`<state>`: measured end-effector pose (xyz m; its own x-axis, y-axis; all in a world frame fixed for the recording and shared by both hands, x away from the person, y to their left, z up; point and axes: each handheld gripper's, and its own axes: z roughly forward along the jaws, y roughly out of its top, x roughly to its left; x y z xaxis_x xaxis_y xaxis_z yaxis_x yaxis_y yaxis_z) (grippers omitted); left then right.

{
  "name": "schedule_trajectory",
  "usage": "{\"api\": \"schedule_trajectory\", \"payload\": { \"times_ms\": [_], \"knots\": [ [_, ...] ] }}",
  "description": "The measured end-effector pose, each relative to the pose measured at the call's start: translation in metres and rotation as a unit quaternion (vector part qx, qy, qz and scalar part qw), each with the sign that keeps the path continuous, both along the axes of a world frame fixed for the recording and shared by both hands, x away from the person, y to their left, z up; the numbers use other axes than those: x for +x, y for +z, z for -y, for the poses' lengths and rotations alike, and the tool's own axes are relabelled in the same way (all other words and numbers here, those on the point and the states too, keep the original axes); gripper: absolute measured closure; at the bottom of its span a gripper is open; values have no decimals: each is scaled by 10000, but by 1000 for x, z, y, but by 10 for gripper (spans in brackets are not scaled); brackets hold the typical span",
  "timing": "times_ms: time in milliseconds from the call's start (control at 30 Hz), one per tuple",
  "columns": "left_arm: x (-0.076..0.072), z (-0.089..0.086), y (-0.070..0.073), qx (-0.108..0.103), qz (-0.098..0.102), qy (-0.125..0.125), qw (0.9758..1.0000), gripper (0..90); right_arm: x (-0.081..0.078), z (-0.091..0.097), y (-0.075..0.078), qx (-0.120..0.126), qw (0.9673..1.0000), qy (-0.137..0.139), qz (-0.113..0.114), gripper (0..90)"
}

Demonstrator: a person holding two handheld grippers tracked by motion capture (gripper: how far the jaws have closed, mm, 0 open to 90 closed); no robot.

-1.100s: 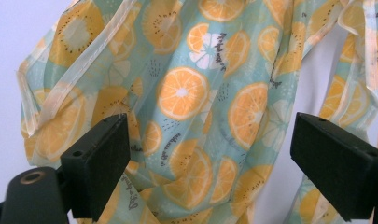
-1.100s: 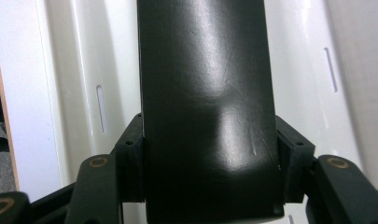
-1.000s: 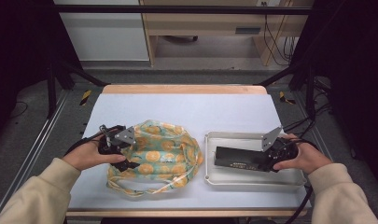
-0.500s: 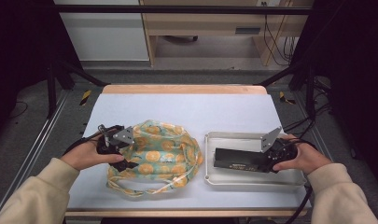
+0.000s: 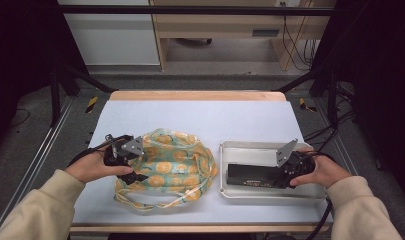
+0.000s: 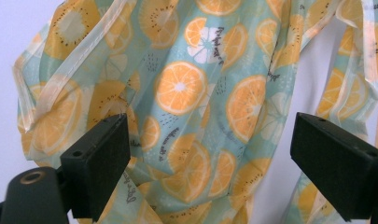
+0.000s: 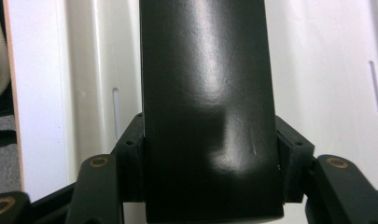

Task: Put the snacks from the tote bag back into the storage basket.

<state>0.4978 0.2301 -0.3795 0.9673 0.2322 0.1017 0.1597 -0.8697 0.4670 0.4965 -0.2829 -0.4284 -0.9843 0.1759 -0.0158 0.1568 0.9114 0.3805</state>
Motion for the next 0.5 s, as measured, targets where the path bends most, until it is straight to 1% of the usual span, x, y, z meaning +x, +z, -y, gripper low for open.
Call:
{"api": "schedule_trajectory", "payload": {
  "times_ms": [167, 367, 400, 433, 500],
  "knots": [
    [0, 1, 0, -8, -2, -2, 10000, 121, -1, -2, -2, 29, 10000, 75, -28, 425],
    [0, 1, -1, 4, -4, -14, 10000, 121, -1, -8, -3, 56, 9999, 113, 3, 425],
    [0, 1, -1, -2, -7, -12, 10000, 121, 0, -8, -3, 56, 9998, 174, 23, 424],
    [0, 1, -1, -2, -7, -12, 10000, 121, -1, -9, -3, 32, 9999, 134, -11, 424],
    [0, 2, -1, -12, -9, -7, 10000, 121, -1, -10, -4, 44, 9999, 161, 13, 424]
  ]
}}
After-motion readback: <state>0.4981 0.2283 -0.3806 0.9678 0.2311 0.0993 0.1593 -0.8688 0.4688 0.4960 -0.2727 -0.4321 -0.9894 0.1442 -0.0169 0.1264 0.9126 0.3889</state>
